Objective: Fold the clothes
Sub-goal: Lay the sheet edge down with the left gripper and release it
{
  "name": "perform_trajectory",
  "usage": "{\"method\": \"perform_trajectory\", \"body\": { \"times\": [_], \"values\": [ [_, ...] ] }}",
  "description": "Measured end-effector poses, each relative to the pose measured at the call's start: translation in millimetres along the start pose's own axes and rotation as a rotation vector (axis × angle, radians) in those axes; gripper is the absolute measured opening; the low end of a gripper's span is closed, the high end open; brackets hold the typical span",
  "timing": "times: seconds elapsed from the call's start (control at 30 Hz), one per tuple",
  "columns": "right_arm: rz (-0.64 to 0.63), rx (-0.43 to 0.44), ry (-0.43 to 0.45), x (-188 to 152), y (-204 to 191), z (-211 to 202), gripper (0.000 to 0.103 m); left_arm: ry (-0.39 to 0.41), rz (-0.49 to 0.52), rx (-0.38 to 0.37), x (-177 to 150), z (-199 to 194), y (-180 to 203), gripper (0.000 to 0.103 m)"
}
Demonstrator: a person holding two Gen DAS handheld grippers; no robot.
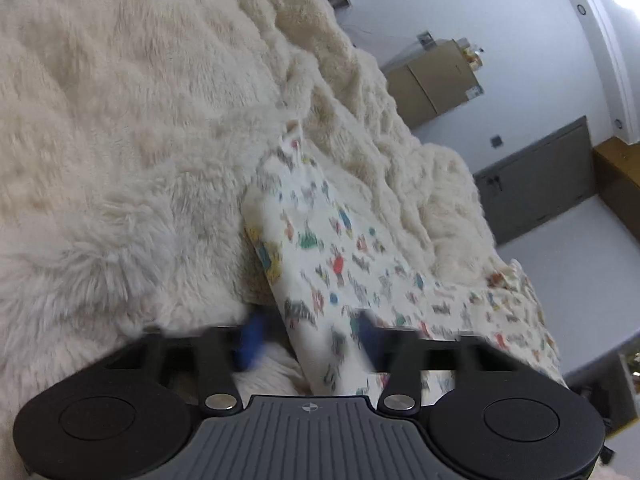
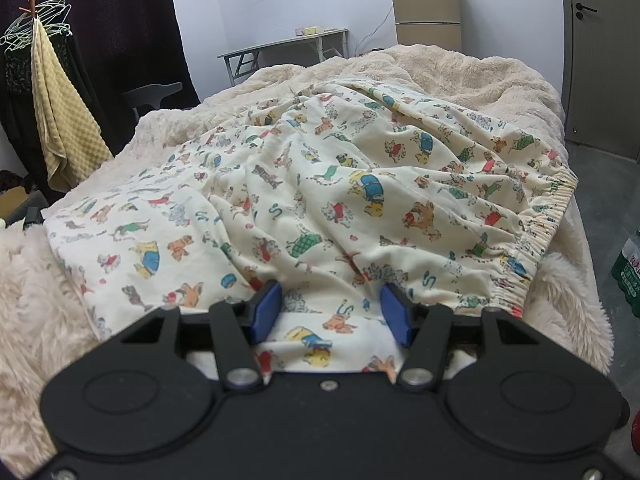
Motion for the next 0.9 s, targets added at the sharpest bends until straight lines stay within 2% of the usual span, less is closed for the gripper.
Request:
{"method": "perform_trajectory", "body": {
  "times": [0.03, 0.07, 0.1, 0.13, 0.2, 0.23, 0.3, 0.37, 0.4, 0.5, 0.53, 0.57, 0.6, 0.73, 0.83, 0.9],
  "values": [
    [0.001, 0.000, 0.000, 0.0, 0.1, 0.1, 0.055, 0.046, -0.018, -0.011, 10.7, -6.3, 11.8, 0.020],
    [0.001, 0.000, 0.000, -0.1, 0.2, -0.1, 0.055, 0.092, -0.036, -0.060, 21.8, -14.1, 26.4, 0.034],
    [0.002, -0.001, -0.001, -0.4, 0.4, -0.1, 0.055, 0.136, -0.052, -0.125, 32.9, -23.0, 42.3, 0.042],
    [0.002, -0.002, 0.000, -0.4, 0.4, 0.1, 0.055, 0.176, -0.061, -0.200, 42.8, -33.2, 58.7, 0.057],
    [0.001, -0.002, 0.001, -0.4, 0.1, -0.2, 0.055, 0.244, -0.056, -0.353, 59.2, -57.5, 92.4, 0.060],
    [0.001, -0.002, 0.001, -0.5, 0.1, -0.3, 0.055, 0.262, -0.021, -0.387, 64.1, -69.5, 107.1, 0.061],
    [0.001, -0.003, 0.002, -0.5, 0.2, 0.0, 0.055, 0.258, 0.116, -0.311, 63.6, -81.2, 118.7, 0.062],
    [0.000, -0.003, 0.002, -0.6, -0.2, 0.1, 0.055, 0.222, 0.277, -0.182, 55.2, -83.9, 119.3, 0.062],
    [0.000, -0.004, 0.001, -0.5, -0.2, 0.0, 0.056, 0.180, 0.390, -0.101, 46.6, -83.3, 117.5, 0.062],
    [-0.003, -0.006, 0.001, -0.8, -0.5, 0.4, 0.056, -0.029, 0.791, 0.090, -1.3, -75.6, 109.1, 0.064],
    [-0.003, -0.006, 0.000, -1.0, -0.6, 0.5, 0.056, -0.105, 0.948, 0.135, -21.8, -72.6, 105.8, 0.067],
    [-0.003, -0.006, 0.000, -0.8, -0.7, 0.4, 0.056, -0.189, 1.102, 0.151, -47.1, -68.2, 102.0, 0.068],
    [-0.003, -0.007, 0.000, -0.6, -0.7, 0.4, 0.056, -0.257, 1.175, 0.144, -64.6, -66.3, 97.8, 0.068],
    [-0.004, -0.008, -0.001, 0.0, -0.2, 0.7, 0.056, -0.439, 1.255, 0.096, -108.1, -60.8, 82.1, 0.068],
    [-0.004, -0.010, -0.002, 0.3, -0.7, 1.1, 0.056, -0.440, 1.272, 0.085, -121.7, -51.4, 80.4, 0.068],
    [-0.007, -0.014, -0.002, 0.3, -1.6, 1.1, 0.056, -0.413, 1.241, 0.058, -123.3, -47.0, 84.9, 0.068]
  ]
}}
Point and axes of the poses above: each gripper's, at about its wrist camera, not at the fingertips, and z roughly the way its jaws point, y to its right, x to its top, the point moved 8 cm from there along z, roughly the way its jaws point, and after that the axes turned 12 degrees about y, right-handed, at the moved point
